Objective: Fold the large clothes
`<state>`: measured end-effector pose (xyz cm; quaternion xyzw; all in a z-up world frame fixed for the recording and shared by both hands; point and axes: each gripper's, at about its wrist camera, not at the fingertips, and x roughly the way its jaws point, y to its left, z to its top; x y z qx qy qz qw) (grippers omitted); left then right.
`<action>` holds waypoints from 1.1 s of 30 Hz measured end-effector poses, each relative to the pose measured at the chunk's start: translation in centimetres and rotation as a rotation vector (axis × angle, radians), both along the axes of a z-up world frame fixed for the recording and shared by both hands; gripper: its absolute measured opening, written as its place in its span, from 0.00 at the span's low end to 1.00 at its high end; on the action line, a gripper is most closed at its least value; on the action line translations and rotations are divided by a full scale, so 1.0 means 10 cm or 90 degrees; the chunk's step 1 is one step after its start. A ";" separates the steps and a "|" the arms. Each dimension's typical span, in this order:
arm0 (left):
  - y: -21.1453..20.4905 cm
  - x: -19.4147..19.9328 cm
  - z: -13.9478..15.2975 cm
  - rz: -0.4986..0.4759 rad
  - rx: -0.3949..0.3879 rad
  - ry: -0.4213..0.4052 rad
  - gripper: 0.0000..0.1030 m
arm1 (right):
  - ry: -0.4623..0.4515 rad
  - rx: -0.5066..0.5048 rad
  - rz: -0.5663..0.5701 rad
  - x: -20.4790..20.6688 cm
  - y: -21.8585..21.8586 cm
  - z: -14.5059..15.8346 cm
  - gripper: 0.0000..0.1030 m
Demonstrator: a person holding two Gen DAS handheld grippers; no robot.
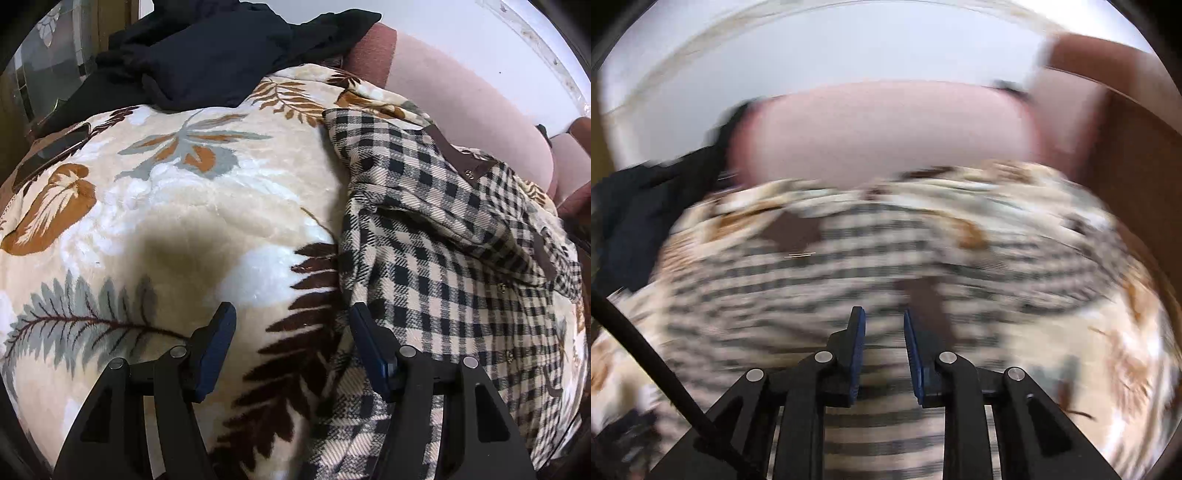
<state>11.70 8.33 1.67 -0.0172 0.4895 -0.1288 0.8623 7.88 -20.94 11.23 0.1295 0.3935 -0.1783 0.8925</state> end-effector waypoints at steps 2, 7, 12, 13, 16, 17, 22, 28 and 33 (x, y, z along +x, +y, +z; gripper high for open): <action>0.03 0.00 0.03 0.004 -0.003 -0.004 0.61 | 0.014 0.049 0.071 0.31 0.28 -0.10 0.23; 0.17 0.07 0.10 0.029 -0.020 -0.009 0.61 | 0.094 0.072 0.139 1.07 0.86 -0.67 0.23; 0.30 0.16 0.12 0.042 -0.036 0.011 0.61 | 0.126 0.007 0.127 1.43 0.98 -1.03 0.26; 0.33 0.18 0.12 0.045 -0.043 0.016 0.61 | 0.144 -0.009 0.134 1.49 1.01 -1.01 0.27; 0.40 0.22 0.15 0.057 -0.048 0.013 0.61 | 0.132 -0.042 0.134 1.53 1.06 -0.79 0.27; 0.44 0.24 0.17 0.063 -0.049 0.009 0.61 | 0.109 -0.034 0.140 1.51 1.08 -0.69 0.27; 0.63 0.31 0.23 0.103 -0.043 -0.010 0.61 | 0.070 0.040 0.169 1.36 1.29 -0.60 0.27; 0.76 0.35 0.25 0.125 -0.050 -0.007 0.61 | 0.085 0.058 0.201 0.93 1.76 -1.00 0.27; 0.66 0.30 0.24 0.107 -0.038 -0.015 0.61 | 0.085 0.087 0.250 0.57 1.66 -0.85 0.28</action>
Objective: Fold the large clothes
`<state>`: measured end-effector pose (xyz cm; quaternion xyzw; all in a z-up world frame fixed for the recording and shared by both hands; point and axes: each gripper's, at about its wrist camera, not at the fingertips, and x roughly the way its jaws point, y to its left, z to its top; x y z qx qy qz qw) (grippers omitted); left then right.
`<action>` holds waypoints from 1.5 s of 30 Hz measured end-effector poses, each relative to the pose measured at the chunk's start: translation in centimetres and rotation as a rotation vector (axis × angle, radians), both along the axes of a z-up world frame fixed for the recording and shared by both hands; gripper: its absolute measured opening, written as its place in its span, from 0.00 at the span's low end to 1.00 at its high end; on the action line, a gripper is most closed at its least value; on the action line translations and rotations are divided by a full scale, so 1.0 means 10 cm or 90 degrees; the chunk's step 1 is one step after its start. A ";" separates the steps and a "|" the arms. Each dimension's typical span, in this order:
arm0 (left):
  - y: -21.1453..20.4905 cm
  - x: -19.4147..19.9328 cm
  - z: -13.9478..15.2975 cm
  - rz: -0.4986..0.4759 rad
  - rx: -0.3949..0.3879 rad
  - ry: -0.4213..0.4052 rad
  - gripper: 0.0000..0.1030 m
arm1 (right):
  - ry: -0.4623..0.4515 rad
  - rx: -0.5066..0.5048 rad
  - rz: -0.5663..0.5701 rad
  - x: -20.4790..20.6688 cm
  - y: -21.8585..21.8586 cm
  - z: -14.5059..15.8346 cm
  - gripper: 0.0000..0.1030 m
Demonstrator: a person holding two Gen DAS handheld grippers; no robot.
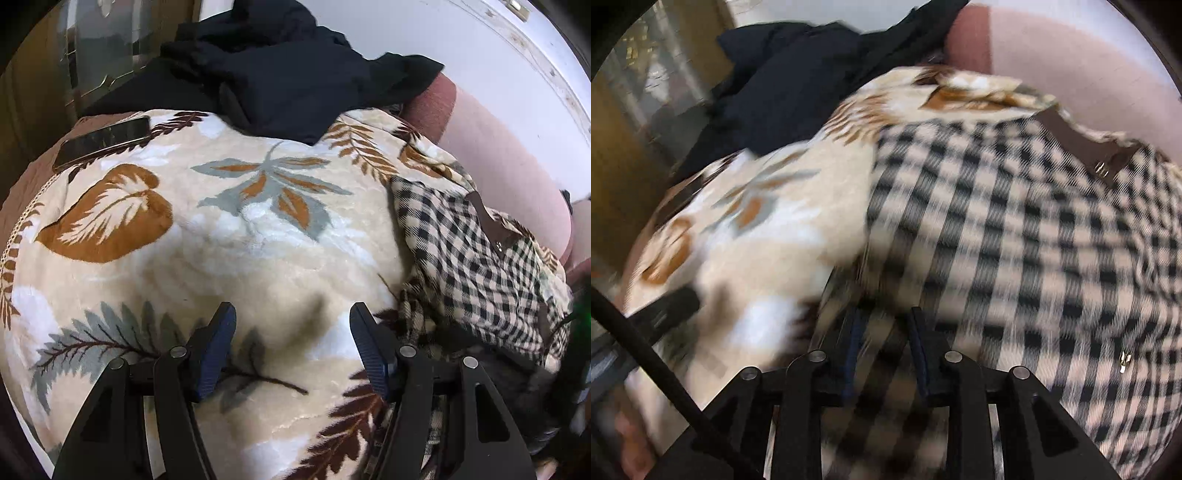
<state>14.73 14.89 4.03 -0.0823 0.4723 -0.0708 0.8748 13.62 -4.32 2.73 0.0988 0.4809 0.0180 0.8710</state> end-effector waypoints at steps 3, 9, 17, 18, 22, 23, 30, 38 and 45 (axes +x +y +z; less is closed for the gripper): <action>-0.17 -0.06 -0.02 -0.032 0.017 -0.010 0.61 | -0.034 -0.049 -0.089 -0.10 -0.50 0.18 0.36; -0.48 -0.15 -0.09 -0.088 0.054 -0.012 0.61 | 0.065 -0.115 -0.290 -0.42 -1.82 -0.16 0.37; -0.71 -0.21 -0.20 -0.127 0.077 0.003 0.61 | 0.071 -0.165 -0.448 -1.52 -2.86 0.07 0.49; -0.74 -0.22 -0.22 -0.133 0.079 0.005 0.61 | 0.074 -0.155 -0.468 -1.65 -2.97 0.08 0.49; -0.89 -0.30 -0.33 -0.156 0.091 0.011 0.61 | 0.052 -0.067 -0.592 -2.31 -3.62 0.09 0.49; -0.94 -0.32 -0.36 -0.157 0.100 0.005 0.62 | 0.042 -0.037 -0.620 -2.49 -3.80 0.07 0.49; -1.09 -0.39 -0.45 -0.137 0.157 -0.046 0.75 | -0.010 0.052 -0.716 -2.85 -4.58 0.03 0.49; -1.09 -0.37 -0.48 -0.126 0.157 -0.048 0.80 | -0.041 0.052 -0.764 -2.74 -5.36 -0.03 0.49; -1.10 -0.35 -0.49 -0.121 0.162 -0.049 0.82 | -0.050 0.073 -0.776 -2.57 -5.75 -0.04 0.17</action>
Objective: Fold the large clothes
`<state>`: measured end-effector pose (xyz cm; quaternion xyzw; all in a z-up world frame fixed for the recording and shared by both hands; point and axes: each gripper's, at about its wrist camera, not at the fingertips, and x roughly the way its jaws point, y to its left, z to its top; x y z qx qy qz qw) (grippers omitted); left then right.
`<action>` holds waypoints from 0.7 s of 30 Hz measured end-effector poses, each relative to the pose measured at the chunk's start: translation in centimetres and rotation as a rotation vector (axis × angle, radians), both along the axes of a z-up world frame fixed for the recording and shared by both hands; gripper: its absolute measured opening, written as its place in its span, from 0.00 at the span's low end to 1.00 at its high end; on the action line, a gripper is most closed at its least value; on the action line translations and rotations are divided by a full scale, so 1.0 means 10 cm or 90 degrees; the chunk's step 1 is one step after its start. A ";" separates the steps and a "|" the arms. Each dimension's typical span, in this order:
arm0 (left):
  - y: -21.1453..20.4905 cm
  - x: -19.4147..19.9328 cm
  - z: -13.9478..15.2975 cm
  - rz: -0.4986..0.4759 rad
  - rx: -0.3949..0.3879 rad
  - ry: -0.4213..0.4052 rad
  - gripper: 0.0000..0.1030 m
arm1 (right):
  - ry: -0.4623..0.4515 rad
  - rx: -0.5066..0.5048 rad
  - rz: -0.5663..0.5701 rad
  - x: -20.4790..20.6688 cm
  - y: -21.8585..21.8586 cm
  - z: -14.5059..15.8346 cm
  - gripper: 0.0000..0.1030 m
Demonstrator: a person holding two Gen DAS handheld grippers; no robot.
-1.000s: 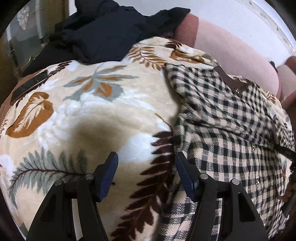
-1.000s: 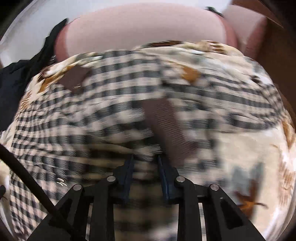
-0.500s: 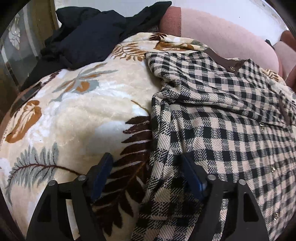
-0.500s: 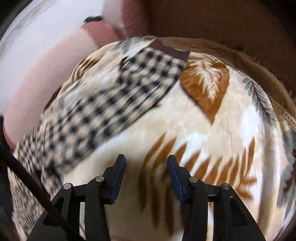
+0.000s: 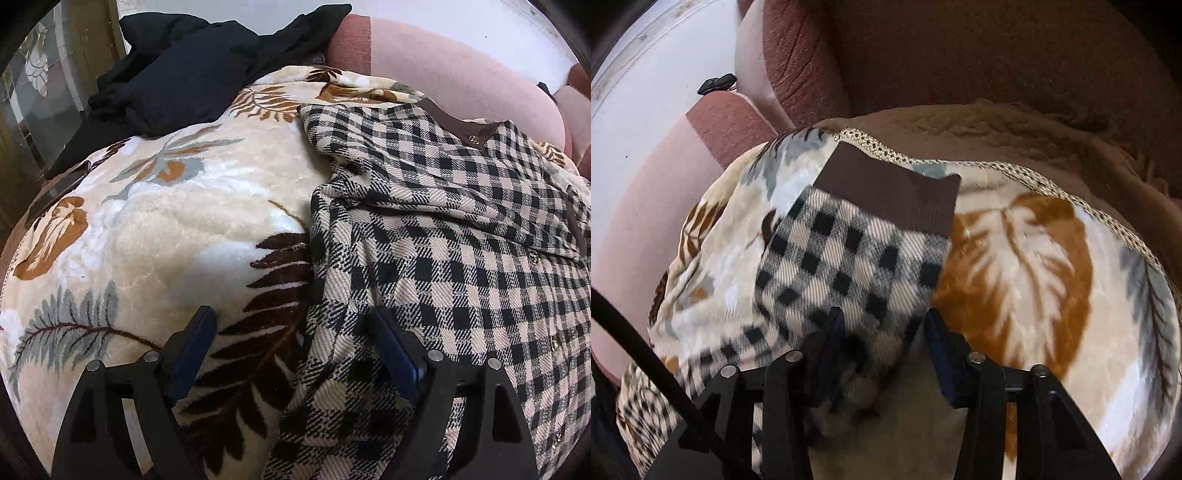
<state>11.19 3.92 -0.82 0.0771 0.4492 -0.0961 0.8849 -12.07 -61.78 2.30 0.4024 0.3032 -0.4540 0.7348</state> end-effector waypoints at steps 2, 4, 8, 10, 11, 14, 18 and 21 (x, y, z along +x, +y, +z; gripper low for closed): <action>0.00 0.00 0.00 0.000 0.000 0.000 0.82 | -0.007 -0.007 0.014 0.07 0.01 0.10 0.08; 0.00 0.00 0.00 0.001 -0.001 0.001 0.82 | 0.014 -0.043 0.033 0.14 0.10 0.29 0.06; -0.01 -0.02 0.02 0.002 0.008 -0.003 0.82 | -0.001 -0.088 0.071 0.30 0.42 0.74 0.06; 0.00 -0.04 0.05 0.001 0.003 -0.004 0.82 | -0.013 -0.108 0.113 0.44 0.68 0.95 0.06; 0.01 -0.06 0.07 -0.001 -0.007 -0.001 0.82 | -0.019 -0.118 0.144 0.54 0.87 1.07 0.06; 0.06 -0.12 0.19 -0.019 -0.056 0.007 0.82 | -0.036 -0.129 0.240 0.88 1.45 1.25 0.06; 0.13 -0.21 0.44 -0.023 -0.075 -0.041 0.82 | -0.056 -0.117 0.374 1.42 2.35 1.22 0.06; 0.24 -0.19 0.57 -0.012 -0.090 -0.060 0.82 | -0.063 -0.099 0.468 1.81 2.99 1.05 0.06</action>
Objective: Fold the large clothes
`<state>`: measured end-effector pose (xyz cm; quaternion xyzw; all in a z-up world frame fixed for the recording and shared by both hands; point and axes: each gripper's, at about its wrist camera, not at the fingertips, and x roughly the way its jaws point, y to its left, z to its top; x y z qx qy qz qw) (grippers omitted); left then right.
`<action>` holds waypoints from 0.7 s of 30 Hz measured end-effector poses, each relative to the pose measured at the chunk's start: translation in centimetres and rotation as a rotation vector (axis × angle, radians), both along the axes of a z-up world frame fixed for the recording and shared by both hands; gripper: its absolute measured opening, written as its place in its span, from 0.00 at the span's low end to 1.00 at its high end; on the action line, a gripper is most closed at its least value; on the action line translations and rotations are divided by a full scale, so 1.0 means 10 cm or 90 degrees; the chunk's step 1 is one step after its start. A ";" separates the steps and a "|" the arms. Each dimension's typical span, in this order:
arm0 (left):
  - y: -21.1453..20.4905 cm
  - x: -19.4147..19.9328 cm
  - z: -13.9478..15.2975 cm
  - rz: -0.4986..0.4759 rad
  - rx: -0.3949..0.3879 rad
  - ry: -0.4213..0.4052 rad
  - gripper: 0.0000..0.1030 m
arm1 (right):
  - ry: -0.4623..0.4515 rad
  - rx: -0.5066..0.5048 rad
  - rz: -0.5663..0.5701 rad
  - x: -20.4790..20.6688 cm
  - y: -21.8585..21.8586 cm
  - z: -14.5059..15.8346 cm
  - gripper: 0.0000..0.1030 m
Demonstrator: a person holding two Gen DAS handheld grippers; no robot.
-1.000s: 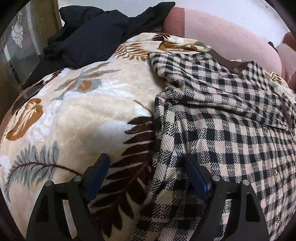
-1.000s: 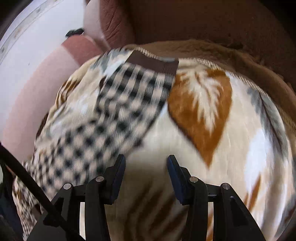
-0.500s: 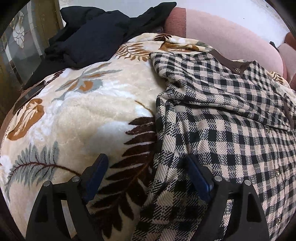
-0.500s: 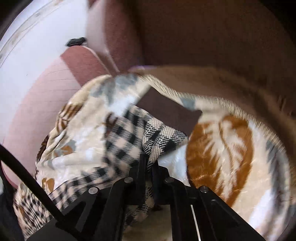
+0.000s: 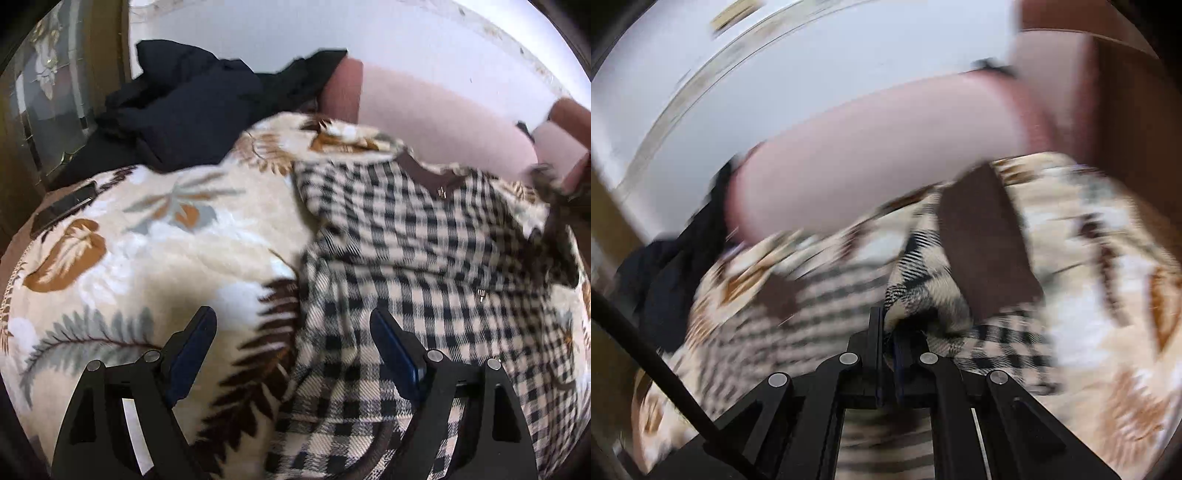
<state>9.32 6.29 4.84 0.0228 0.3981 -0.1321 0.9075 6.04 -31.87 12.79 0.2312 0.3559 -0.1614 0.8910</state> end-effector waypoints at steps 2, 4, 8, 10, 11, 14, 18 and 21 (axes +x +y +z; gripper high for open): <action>0.09 0.05 0.05 0.016 -0.012 0.001 0.82 | 0.008 0.018 0.052 0.19 0.39 -0.17 0.06; 0.18 0.10 0.08 0.032 -0.024 0.006 0.82 | 0.022 0.048 0.106 0.37 0.73 -0.41 0.06; 0.32 0.18 0.10 0.053 -0.051 0.025 0.82 | 0.107 0.056 0.234 0.62 1.36 -0.86 0.14; 0.36 0.18 0.12 0.053 -0.067 0.030 0.82 | 0.106 0.039 0.252 0.50 1.45 -0.86 0.15; 0.36 0.18 0.14 0.047 -0.081 0.032 0.82 | 0.099 0.036 0.248 0.40 1.43 -0.81 0.19; 0.29 0.16 0.16 0.021 -0.100 0.033 0.82 | 0.083 0.008 0.211 -0.01 1.20 -0.64 0.29; 0.07 0.18 0.15 -0.029 -0.133 0.076 0.82 | 0.055 0.005 0.145 -0.57 0.83 -0.54 0.38; -0.22 0.23 0.17 -0.050 -0.144 0.095 0.82 | 0.013 0.030 0.105 -0.86 0.56 -0.56 0.39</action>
